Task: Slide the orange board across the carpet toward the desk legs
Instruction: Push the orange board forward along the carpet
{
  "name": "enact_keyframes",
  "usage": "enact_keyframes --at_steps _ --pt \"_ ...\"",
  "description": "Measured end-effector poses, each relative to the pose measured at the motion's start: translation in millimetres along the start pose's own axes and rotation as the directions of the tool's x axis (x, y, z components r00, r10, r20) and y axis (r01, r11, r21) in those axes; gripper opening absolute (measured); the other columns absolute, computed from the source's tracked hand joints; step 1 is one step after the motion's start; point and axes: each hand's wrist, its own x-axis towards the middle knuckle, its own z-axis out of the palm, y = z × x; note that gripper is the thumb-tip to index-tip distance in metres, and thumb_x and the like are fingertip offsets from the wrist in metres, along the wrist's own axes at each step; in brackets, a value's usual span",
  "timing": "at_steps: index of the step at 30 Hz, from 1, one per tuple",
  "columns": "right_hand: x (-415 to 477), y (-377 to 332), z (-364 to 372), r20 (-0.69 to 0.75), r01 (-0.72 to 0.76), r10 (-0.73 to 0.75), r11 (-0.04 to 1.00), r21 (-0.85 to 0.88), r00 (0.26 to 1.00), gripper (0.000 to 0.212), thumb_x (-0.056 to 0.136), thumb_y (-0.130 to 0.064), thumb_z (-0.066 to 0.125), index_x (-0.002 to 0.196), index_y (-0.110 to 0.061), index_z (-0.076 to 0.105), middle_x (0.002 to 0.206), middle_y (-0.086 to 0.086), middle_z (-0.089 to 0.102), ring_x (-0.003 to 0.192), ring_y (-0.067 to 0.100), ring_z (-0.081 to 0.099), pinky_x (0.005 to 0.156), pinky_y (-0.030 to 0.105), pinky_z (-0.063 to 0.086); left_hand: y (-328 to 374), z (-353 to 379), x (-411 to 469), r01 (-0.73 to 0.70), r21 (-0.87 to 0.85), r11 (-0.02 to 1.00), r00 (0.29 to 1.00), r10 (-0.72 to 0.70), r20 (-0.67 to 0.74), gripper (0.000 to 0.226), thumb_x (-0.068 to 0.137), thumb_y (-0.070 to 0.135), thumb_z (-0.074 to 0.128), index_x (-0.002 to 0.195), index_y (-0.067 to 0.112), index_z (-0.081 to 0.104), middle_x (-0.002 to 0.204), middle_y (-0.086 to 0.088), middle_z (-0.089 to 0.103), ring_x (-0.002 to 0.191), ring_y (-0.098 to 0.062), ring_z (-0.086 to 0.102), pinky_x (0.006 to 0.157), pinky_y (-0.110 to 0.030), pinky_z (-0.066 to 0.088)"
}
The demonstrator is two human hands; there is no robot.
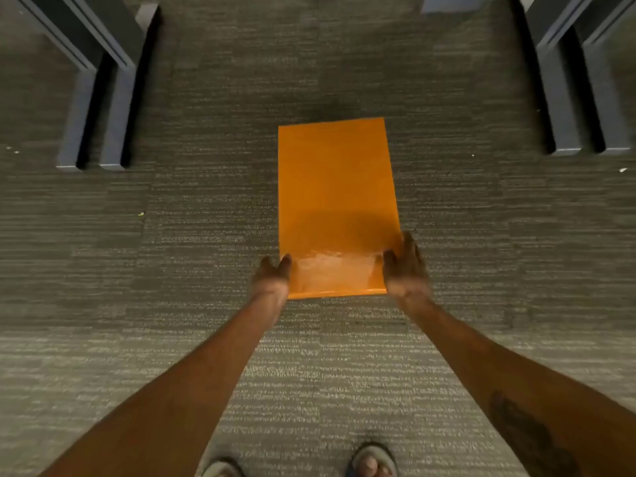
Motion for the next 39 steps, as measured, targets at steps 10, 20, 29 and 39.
enact_keyframes --at_steps 10,20,29,39 --pt "30.7 17.3 18.7 0.13 -0.28 0.248 0.842 0.461 0.96 0.05 0.084 -0.058 0.051 0.118 -0.021 0.055 0.11 0.017 0.067 0.092 0.035 0.065 0.082 0.053 0.057 -14.4 14.0 31.5 -0.048 -0.138 0.989 0.996 0.058 0.067 0.038 0.102 0.034 0.047 0.131 0.011 0.057 0.13 -0.007 0.062 0.103 -0.026 0.059 0.083 -0.035 0.043" --pt "16.7 -23.8 23.7 0.163 -0.231 0.167 0.799 0.555 0.972 0.02 0.103 -0.036 0.048 0.116 -0.025 0.059 0.114 0.0 0.061 0.102 0.024 0.057 0.089 0.04 0.047 -3.6 -36.9 33.0 -0.059 -0.141 0.988 0.998 0.063 0.029 0.03 0.104 0.027 0.044 0.128 0.015 0.057 0.12 -0.004 0.061 0.105 -0.024 0.057 0.085 -0.034 0.043" --pt "45.5 -99.9 61.5 0.047 -0.094 0.082 0.814 0.573 0.996 0.037 0.101 -0.039 0.051 0.132 -0.02 0.059 0.128 0.009 0.063 0.109 0.033 0.061 0.09 0.051 0.053 1.9 -85.9 86.9 -0.282 -0.28 0.918 0.959 0.26 -0.112 0.019 0.102 0.026 0.042 0.102 0.013 0.056 0.094 -0.014 0.057 0.08 -0.025 0.053 0.072 -0.046 0.047" --pt "85.5 -169.7 130.8 0.035 -0.111 0.109 0.836 0.538 0.993 0.041 0.101 -0.04 0.048 0.136 -0.02 0.057 0.138 0.011 0.058 0.123 0.035 0.055 0.103 0.05 0.045 6.3 -143.7 175.4 -0.314 -0.277 0.908 0.942 0.261 -0.212 0.019 0.102 0.029 0.044 0.108 0.02 0.06 0.102 -0.008 0.061 0.092 -0.023 0.055 0.079 -0.036 0.04"
